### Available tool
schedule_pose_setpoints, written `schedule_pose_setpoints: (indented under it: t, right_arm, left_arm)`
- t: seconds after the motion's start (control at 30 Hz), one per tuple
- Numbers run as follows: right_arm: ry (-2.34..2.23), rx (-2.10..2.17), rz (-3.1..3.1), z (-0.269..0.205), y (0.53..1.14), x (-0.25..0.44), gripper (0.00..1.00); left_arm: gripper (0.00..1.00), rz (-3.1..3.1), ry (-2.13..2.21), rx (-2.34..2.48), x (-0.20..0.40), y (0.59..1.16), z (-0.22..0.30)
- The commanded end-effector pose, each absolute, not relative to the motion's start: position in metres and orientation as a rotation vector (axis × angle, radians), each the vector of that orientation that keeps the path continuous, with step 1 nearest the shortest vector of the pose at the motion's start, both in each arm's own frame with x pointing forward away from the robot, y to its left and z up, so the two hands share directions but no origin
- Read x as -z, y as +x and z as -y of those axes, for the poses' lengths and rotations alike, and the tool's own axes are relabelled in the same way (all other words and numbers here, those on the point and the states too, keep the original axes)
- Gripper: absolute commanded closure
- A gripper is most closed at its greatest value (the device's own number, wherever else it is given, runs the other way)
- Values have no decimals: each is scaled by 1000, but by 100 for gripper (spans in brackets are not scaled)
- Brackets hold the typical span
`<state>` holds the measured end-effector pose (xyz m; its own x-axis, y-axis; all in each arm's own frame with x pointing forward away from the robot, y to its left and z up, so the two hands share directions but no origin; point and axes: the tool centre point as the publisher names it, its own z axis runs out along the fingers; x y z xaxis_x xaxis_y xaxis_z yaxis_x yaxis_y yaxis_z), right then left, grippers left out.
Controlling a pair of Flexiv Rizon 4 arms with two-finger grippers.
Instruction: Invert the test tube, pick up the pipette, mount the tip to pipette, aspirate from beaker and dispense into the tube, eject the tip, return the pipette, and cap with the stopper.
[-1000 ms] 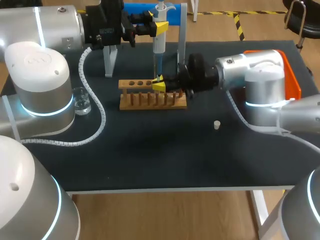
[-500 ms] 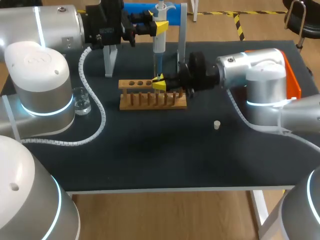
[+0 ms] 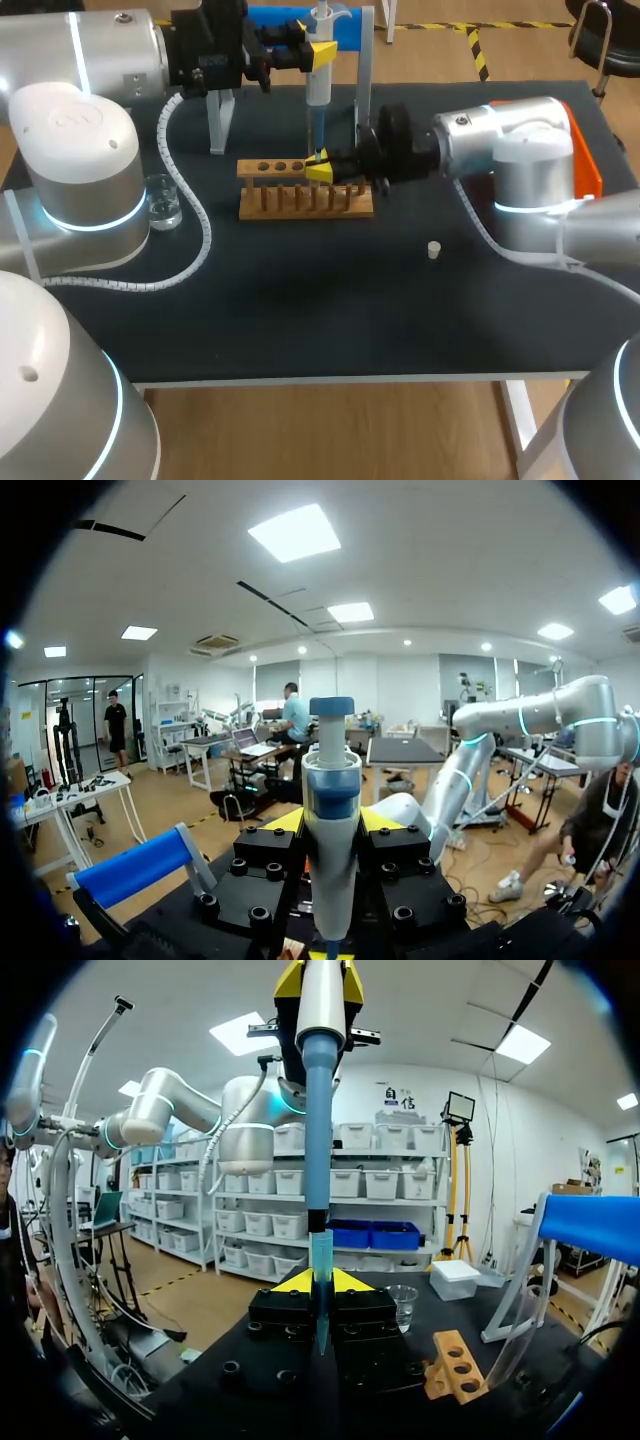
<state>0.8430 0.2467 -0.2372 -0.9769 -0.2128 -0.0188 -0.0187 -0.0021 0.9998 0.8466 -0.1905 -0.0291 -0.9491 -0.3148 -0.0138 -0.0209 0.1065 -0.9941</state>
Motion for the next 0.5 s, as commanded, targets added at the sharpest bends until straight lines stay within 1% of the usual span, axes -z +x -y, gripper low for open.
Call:
schedule_pose_setpoints:
  t: [0.03,0.5]
  right_arm:
    - [245,2118,2116,-245,841,236,100]
    - [269,2128,2107,-245,838,228,100]
  left_arm:
    - [100,-2165,-334,1931,29,847,190]
    - [100,-2165,-334,1931,29,847,190]
